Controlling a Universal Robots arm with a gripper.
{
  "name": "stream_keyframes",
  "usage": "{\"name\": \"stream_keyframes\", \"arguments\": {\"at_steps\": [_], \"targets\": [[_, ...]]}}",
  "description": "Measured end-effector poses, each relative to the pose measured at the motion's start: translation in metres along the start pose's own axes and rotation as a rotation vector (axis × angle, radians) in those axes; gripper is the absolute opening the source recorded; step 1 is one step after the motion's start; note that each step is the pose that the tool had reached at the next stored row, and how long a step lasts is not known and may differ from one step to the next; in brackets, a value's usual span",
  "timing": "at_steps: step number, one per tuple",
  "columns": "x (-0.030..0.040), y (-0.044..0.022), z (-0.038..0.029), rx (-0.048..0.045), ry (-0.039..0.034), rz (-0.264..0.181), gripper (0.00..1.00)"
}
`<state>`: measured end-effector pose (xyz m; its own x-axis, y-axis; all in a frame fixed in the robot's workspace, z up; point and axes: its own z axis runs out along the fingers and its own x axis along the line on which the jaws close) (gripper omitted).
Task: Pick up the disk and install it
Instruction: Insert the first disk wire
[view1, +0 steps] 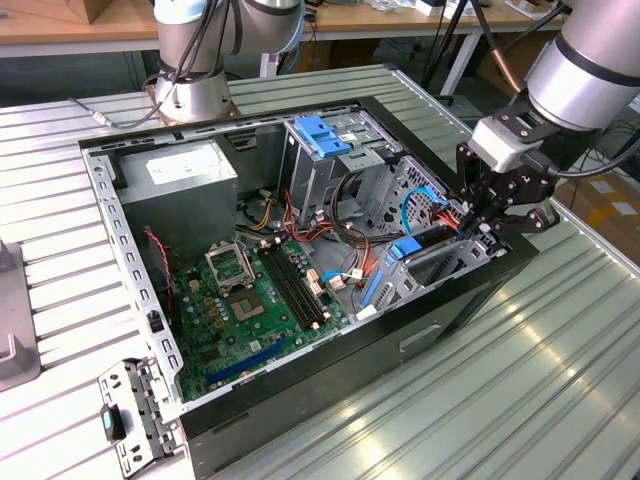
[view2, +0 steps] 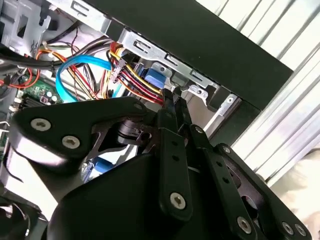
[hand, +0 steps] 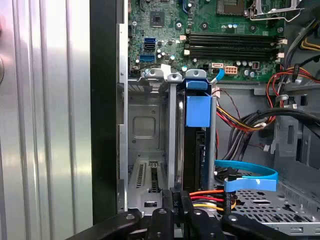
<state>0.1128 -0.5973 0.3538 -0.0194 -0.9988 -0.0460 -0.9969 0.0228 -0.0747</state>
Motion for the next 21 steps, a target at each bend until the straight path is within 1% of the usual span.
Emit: {"name": "stream_keyframes", "arguments": {"at_steps": [2, 8, 15, 21], "targets": [[0.0, 0.0011, -0.0001, 0.0006, 0.0009, 0.012, 0.17], [0.0, 0.0014, 0.0002, 0.0006, 0.0008, 0.012, 0.17], [-0.0009, 0.0093, 0.0009, 0.0006, 0.0009, 0.012, 0.17], [-0.0065, 0.0138, 0.0013, 0.0007, 0.0008, 0.013, 0.17]]}}
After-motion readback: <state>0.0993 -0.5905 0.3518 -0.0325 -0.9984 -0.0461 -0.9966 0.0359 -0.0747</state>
